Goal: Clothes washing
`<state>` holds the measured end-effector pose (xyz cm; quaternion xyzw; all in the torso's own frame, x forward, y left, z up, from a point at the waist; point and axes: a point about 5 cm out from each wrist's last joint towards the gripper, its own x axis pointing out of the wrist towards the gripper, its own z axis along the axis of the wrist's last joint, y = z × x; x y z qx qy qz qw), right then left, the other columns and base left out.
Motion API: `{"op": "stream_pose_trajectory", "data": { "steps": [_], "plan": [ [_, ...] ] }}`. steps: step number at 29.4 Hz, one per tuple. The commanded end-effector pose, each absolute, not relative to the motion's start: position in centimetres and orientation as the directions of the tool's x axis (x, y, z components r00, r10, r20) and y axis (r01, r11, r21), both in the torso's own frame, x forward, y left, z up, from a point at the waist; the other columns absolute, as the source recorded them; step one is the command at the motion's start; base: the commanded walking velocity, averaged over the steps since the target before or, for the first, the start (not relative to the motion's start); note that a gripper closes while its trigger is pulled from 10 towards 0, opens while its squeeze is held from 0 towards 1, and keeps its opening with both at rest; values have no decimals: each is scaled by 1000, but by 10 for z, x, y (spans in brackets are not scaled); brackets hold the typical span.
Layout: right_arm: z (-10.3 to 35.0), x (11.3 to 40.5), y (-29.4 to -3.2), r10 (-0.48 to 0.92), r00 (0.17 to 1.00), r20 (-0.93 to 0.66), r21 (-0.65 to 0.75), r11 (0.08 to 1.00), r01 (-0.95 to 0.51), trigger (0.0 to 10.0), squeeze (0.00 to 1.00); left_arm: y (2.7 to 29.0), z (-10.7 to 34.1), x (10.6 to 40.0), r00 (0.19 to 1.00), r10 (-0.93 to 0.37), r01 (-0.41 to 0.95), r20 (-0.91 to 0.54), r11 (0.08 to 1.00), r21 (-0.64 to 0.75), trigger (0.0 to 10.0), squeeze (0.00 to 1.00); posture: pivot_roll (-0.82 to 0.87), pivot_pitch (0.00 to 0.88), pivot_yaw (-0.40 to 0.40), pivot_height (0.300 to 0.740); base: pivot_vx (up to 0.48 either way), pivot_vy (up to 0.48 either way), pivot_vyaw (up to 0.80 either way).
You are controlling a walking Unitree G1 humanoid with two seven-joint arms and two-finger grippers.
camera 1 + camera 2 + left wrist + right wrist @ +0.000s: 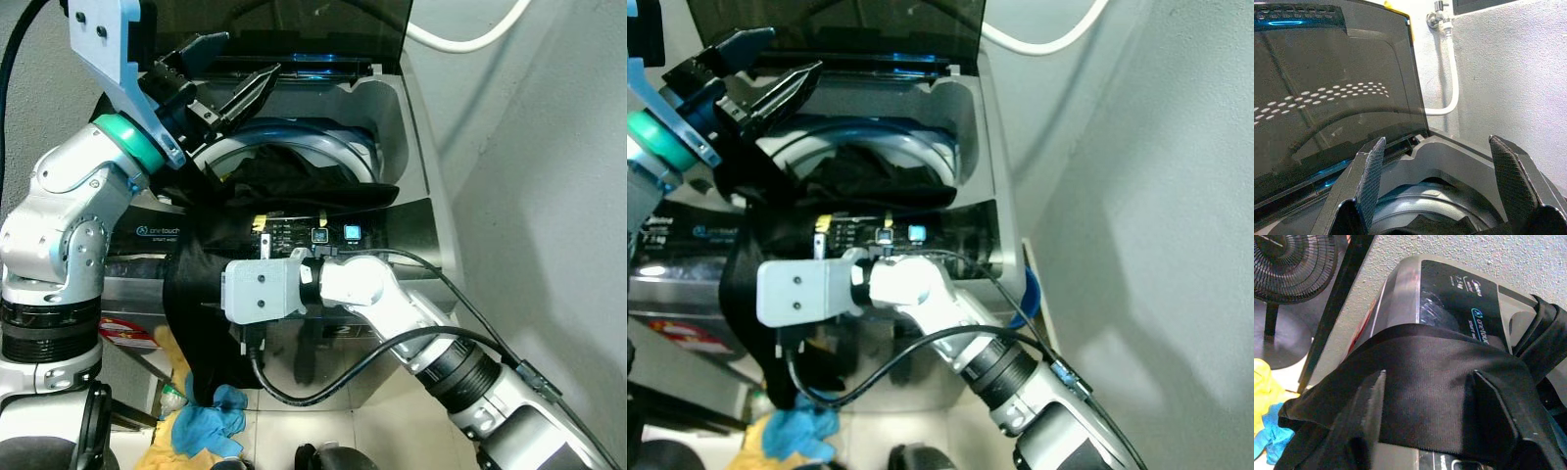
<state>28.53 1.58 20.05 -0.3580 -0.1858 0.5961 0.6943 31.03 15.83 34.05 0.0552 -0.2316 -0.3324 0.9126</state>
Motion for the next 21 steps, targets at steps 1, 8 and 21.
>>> {"op": "stream_pose_trajectory", "data": {
  "steps": [1, 8, 21],
  "plan": [
    [192, 287, 13, 952, 232, -198, -695, 30, -718, 0, 0, 159, 337, 312, 677, -632, 581, 377, 773, 255, 10000, 0, 76, 82, 37, 740, 0, 0, 0],
    [196, 286, 12, 958, 220, -186, -684, 35, -729, 0, 0, 159, 337, 312, 678, -631, 580, 378, 774, 253, 10000, 0, 73, 85, 38, 740, 0, 0, 0],
    [219, 287, 1, 947, 261, -188, -760, 28, -649, 0, 0, 159, 339, 311, 676, -631, 579, 380, 774, 255, 10000, 0, 69, 89, 40, 740, 0, 0, 0]
  ]
}}
